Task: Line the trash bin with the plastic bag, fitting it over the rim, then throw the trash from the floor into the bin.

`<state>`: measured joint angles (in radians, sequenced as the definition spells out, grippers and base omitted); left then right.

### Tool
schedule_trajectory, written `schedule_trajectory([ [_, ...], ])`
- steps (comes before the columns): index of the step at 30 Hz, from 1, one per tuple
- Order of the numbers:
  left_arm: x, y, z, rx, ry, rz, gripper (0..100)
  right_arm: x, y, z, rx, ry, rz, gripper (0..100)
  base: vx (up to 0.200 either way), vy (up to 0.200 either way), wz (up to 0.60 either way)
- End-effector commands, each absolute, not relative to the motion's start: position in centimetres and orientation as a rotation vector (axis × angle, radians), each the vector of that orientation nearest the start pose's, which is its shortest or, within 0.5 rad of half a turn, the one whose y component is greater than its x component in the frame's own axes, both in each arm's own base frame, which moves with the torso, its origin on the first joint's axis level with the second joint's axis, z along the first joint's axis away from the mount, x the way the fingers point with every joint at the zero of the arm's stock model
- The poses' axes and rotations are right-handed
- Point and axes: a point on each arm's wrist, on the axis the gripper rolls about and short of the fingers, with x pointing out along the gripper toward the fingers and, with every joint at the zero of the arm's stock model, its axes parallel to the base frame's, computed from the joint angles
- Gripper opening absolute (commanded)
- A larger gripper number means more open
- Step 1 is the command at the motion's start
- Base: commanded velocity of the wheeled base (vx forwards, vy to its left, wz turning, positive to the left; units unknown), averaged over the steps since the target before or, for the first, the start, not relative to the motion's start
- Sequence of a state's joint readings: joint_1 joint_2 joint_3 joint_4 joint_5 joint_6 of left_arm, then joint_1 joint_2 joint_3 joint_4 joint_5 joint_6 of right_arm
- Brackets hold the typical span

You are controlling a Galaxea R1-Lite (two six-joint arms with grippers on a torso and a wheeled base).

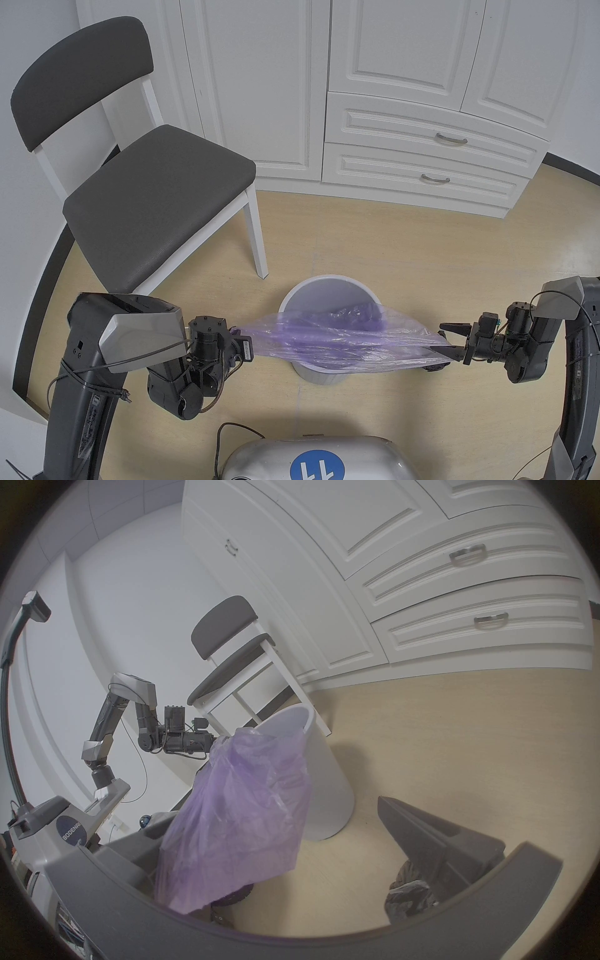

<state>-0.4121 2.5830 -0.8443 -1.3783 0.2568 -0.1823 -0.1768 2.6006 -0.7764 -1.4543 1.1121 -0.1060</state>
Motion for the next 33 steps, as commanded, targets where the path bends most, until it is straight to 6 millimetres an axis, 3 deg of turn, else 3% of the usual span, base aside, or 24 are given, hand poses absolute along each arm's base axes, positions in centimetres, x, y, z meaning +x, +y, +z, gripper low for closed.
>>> schedule_trajectory([
  [1,36.4,-15.3,-6.3,-0.06,0.356,-0.12,0,36.8,-4.9,-6.7,0.141,0.252,0.93,100,0.0,0.0,0.0],
  [16,36.4,-15.1,-6.4,-0.056,0.371,-0.114,0,37.1,-6.0,-6.4,0.273,0.259,0.953,100,0.0,0.0,0.0],
  [22,36.3,-15.3,-5.7,-0.061,0.359,-0.121,0,37.0,-4.2,-2.9,0.226,0.215,0.982,100,0.0,0.0,0.0],
  [25,35.9,-15.6,-4.9,-0.064,0.354,-0.131,0,36.9,-1.1,-0.4,0.173,0.182,0.872,100,0.0,0.0,0.0],
  [27,35.7,-15.8,-4.8,-0.062,0.355,-0.137,0,36.9,0.0,0.1,0.156,0.17,0.828,100,0.0,0.0,0.0],
  [29,35.3,-16.1,-4.7,-0.057,0.36,-0.148,0,36.8,3.1,1.2,0.099,0.138,0.739,100,0.0,0.0,0.0],
  [33,34.9,-16.8,-4.5,-0.05,0.358,-0.154,0,36.2,7.2,1.3,-0.075,0.094,0.641,100,0.0,0.0,0.0],
])
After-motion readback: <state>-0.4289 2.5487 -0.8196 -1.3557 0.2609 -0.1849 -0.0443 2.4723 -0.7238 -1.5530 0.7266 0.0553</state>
